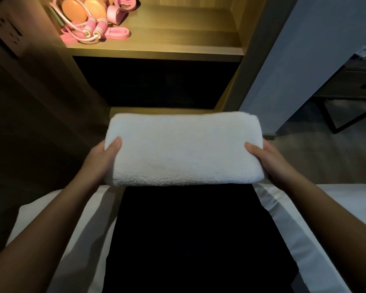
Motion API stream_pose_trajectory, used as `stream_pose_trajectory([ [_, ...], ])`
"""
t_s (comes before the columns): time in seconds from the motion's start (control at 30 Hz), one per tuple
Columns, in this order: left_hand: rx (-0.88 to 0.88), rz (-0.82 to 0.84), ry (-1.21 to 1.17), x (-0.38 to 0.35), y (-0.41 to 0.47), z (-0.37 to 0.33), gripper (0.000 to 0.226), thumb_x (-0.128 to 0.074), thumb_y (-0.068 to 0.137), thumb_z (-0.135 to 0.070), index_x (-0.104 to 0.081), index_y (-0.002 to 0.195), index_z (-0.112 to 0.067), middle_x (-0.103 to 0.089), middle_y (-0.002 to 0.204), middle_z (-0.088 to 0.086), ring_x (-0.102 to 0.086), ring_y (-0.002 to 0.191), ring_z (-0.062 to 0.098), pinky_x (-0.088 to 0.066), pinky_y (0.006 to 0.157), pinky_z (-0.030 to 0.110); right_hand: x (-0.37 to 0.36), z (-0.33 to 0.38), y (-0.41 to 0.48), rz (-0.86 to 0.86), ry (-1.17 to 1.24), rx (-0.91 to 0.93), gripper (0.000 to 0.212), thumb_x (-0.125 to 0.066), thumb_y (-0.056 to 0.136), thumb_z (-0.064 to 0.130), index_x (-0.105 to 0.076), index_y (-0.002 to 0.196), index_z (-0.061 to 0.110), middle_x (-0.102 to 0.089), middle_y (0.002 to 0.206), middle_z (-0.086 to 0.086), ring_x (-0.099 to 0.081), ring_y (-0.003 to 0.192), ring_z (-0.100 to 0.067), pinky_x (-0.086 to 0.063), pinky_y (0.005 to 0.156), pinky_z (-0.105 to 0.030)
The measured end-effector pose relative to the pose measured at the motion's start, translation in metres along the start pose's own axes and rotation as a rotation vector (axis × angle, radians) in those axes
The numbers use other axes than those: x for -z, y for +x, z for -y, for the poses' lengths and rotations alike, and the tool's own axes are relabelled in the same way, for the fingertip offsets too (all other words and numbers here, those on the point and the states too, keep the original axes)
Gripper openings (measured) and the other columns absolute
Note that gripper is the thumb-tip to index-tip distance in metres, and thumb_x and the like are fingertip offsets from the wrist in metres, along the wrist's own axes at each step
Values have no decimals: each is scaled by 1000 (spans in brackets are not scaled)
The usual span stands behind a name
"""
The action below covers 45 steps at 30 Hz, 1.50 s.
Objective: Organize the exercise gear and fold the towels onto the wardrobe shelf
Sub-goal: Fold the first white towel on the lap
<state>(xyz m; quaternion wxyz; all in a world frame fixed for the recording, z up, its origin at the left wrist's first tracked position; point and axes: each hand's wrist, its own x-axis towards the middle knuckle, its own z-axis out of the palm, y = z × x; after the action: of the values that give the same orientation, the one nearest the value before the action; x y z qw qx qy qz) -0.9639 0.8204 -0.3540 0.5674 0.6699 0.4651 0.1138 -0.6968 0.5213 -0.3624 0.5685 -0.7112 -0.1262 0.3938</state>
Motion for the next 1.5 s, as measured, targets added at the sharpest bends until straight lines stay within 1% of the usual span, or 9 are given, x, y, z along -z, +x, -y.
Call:
stream_pose_trajectory([
  [0.2,346,-63,-81,-12,14,-3,41,-58,90,-45,-54,118,-15,-56,95,6,-55,86,29,-45,90,44,-9,15,13,-159,-200,-253,37,-54,94,47,-54,117,18,-62,110,-4,-61,91,-19,-48,78,-37],
  [0.43,268,-137,7,-16,21,-5,38,-56,85,-58,-55,81,-20,-58,83,-3,-56,76,19,-43,62,31,-15,9,8,-356,-281,-38,48,-53,94,50,-59,123,13,-61,101,1,-60,87,-14,-48,73,-31],
  [0.6,279,-47,293,-16,23,7,33,-48,93,-50,-47,92,-17,-53,97,5,-52,83,21,-42,64,34,-16,11,18,-305,-503,-110,35,-56,94,44,-49,112,15,-54,112,-4,-53,90,-15,-42,72,-31],
  [0.7,450,107,36,-16,25,-4,42,-47,95,-53,-49,113,-16,-58,109,9,-57,102,29,-46,92,43,-15,19,30,-206,-496,-285,58,-49,95,51,-41,136,11,-52,133,-9,-54,110,-24,-45,90,-40],
  [0.8,529,266,-148,-15,26,-17,42,-52,92,-55,-62,106,-16,-69,103,8,-65,95,27,-49,82,37,-20,23,34,-78,-307,-401,62,-44,95,57,-43,139,13,-56,130,-10,-58,108,-26,-48,88,-41],
  [1.0,273,-27,-36,-17,44,-17,39,-62,91,-42,-48,117,-17,-59,110,7,-60,89,22,-49,68,37,-7,27,45,-210,-396,-103,53,-53,96,43,-43,138,13,-54,132,-6,-55,115,-27,-48,95,-48],
  [1.13,379,106,264,-18,48,-18,68,-58,92,-48,-31,144,-15,-47,135,13,-52,112,32,-45,88,46,-8,24,48,-97,-580,-184,54,-53,97,32,-36,143,8,-46,142,-15,-47,126,-32,-41,105,-51],
  [1.33,-424,43,821,-59,49,-71,59,-43,97,-37,-28,151,-22,-27,158,2,-28,143,24,-27,114,47,-56,56,59,-78,-1221,227,63,-30,99,52,-13,155,26,-6,163,5,-2,150,-25,-1,116,-55],
  [1.5,-409,287,1175,-113,36,-45,58,-14,100,-51,-6,155,-35,2,164,1,4,150,22,0,121,49,-85,24,59,147,-1340,110,58,-10,99,57,0,153,40,12,161,14,13,149,-21,7,116,-57],
])
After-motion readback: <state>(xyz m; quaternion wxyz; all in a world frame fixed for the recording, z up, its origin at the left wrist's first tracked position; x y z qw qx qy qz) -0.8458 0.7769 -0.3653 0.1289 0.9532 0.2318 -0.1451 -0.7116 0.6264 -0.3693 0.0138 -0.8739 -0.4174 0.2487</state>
